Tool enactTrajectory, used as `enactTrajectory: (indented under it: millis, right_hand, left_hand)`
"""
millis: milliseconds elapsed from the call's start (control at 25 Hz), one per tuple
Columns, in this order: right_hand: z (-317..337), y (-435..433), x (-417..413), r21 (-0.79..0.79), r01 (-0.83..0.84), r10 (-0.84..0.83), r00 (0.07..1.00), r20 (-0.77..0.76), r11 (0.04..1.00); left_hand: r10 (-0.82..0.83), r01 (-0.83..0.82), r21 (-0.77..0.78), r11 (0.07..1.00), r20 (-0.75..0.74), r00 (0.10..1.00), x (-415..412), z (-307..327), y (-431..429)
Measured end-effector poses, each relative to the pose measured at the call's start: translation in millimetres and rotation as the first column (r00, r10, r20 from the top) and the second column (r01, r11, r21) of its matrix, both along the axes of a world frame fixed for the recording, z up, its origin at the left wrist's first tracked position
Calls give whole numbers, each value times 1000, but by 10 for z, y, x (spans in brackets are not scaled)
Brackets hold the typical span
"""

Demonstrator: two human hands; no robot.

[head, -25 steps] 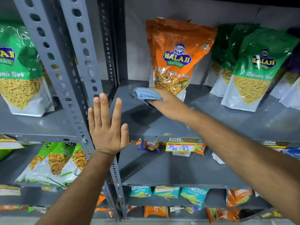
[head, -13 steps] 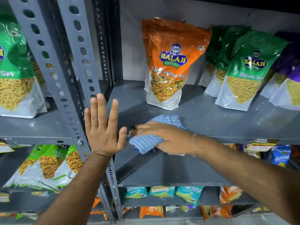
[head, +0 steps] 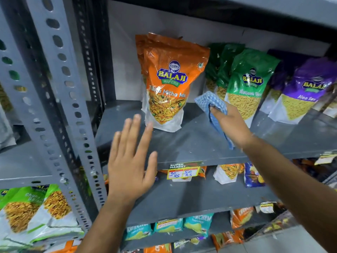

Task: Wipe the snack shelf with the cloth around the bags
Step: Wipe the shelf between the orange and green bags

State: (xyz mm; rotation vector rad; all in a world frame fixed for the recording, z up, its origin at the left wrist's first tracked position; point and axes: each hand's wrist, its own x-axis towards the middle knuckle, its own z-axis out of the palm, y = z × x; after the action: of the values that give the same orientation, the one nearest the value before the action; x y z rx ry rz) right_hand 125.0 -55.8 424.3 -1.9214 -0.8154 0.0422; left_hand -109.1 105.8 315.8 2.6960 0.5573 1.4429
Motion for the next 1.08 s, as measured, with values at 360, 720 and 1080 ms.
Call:
enactTrajectory:
  millis: [360, 720, 1080]
  right_hand:
    - [-73, 684, 1050, -177, 49, -15, 981, 191, 983]
    - [-446, 1572, 1746, -686, -168, 372, 914, 160, 708]
    - [-594, 1075, 1479, -604, -274, 421, 900, 112, 748]
  left_hand:
    - [208, -307, -135, 942, -483, 850, 435, -29, 69]
    - [231, -351, -138, 926, -527, 818, 457, -8, 42]
    - [231, -356, -150, 922, -524, 820, 464, 17, -9]
